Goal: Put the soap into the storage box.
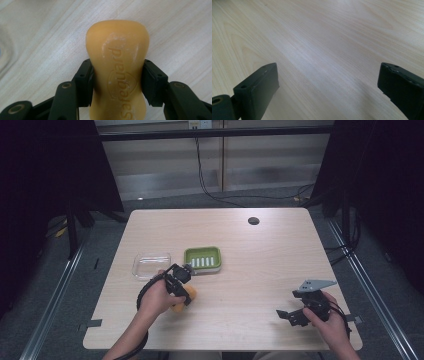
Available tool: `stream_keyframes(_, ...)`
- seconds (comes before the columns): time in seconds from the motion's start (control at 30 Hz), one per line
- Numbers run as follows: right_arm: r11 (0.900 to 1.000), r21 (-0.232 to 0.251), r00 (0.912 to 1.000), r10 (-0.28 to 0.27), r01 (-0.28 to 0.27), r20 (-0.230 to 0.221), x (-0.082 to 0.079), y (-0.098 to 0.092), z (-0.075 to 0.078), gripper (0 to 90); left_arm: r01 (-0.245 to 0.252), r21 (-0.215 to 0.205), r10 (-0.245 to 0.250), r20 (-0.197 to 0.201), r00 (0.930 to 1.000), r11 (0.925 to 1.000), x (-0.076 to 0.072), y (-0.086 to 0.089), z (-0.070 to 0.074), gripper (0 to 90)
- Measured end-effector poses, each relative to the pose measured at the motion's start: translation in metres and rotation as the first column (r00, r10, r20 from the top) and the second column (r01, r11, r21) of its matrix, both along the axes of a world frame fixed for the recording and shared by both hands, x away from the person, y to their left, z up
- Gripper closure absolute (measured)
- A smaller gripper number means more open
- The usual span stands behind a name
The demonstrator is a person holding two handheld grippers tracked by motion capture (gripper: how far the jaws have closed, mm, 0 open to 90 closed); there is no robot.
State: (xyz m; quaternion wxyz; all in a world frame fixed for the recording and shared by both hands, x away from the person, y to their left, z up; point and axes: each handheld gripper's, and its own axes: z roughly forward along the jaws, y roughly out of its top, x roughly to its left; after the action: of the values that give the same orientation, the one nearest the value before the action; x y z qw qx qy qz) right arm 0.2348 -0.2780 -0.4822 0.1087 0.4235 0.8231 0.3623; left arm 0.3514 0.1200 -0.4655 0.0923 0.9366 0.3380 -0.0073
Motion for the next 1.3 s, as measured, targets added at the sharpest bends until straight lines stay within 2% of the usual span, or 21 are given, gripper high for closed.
stream_keyframes(0.03,1.000,0.000,1.0000,0.001,-0.001,-0.001,0.000,0.000,0.000,3.5,0.004,-0.001,-0.004,-0.001,1.0000,1.0000,0.000,0.000,0.000,49.4)
stream_keyframes(0.07,1.000,-0.001,1.0000,0.003,-0.003,0.000,0.000,0.000,0.000,3.5,0.029,0.000,-0.029,0.007,0.9996,0.9996,0.001,0.002,0.002,49.4)
stream_keyframes(0.27,1.000,0.001,1.0000,-0.006,0.006,-0.002,0.000,-0.002,0.000,3.5,0.042,-0.011,-0.041,0.027,0.9988,0.9991,0.002,0.003,0.010,49.6)
stream_keyframes(0.43,1.000,0.003,0.9999,-0.010,0.010,0.000,0.000,-0.002,0.001,3.5,0.048,-0.030,-0.048,0.022,0.9986,0.9984,0.004,0.005,0.015,49.8)
stream_keyframes(0.5,1.000,0.004,0.9999,-0.012,0.012,0.001,0.000,-0.002,0.001,3.5,0.057,-0.062,-0.057,0.008,0.9984,0.9965,0.005,0.005,0.016,49.8)
stream_keyframes(0.53,1.000,0.004,0.9999,-0.012,0.012,0.000,0.000,-0.002,0.001,3.5,0.058,-0.063,-0.058,-0.006,0.9983,0.9963,0.005,0.005,0.017,49.8)
stream_keyframes(0.67,1.000,0.005,0.9999,-0.014,0.014,-0.002,0.000,-0.002,0.001,3.5,0.055,-0.067,-0.055,0.007,0.9985,0.9962,0.006,0.005,0.019,49.9)
stream_keyframes(0.7,1.000,0.005,0.9999,-0.012,0.012,0.001,0.000,-0.002,0.001,3.5,0.055,-0.071,-0.055,0.007,0.9985,0.9959,0.007,0.006,0.018,49.9)
stream_keyframes(0.73,1.000,0.003,1.0000,-0.009,0.009,0.003,0.000,-0.002,0.001,3.5,0.051,-0.070,-0.052,-0.010,0.9986,0.9962,0.008,0.006,0.016,49.9)
stream_keyframes(0.93,1.000,0.004,1.0000,-0.010,0.010,0.001,0.000,-0.002,0.000,3.5,0.032,-0.065,-0.032,0.003,0.9995,0.9974,0.007,0.004,0.007,49.9)
stream_keyframes(1.0,1.000,0.003,1.0000,-0.008,0.008,0.000,0.000,-0.002,0.000,3.5,0.023,-0.080,-0.022,0.012,0.9997,0.9965,0.007,0.004,0.004,49.8)
stream_keyframes(1.1,1.000,0.005,1.0000,-0.010,0.010,0.000,0.000,-0.002,0.001,3.5,0.023,-0.084,-0.023,0.000,0.9997,0.9962,0.007,0.002,-0.002,49.8)
stream_keyframes(1.23,1.000,0.005,1.0000,-0.010,0.010,0.002,0.000,-0.002,0.001,3.5,0.017,-0.076,-0.016,0.019,0.9997,0.9969,0.005,0.000,-0.002,49.6)
stream_keyframes(1.27,1.000,0.003,1.0000,-0.009,0.009,0.002,0.000,-0.002,0.000,3.5,0.041,-0.068,-0.039,0.024,0.9989,0.9968,0.005,0.001,-0.002,49.5)
stream_keyframes(1.3,1.000,0.005,1.0000,-0.009,0.009,0.002,0.000,-0.002,0.000,3.5,0.039,-0.072,-0.037,0.029,0.9989,0.9967,0.004,0.000,-0.003,49.4)
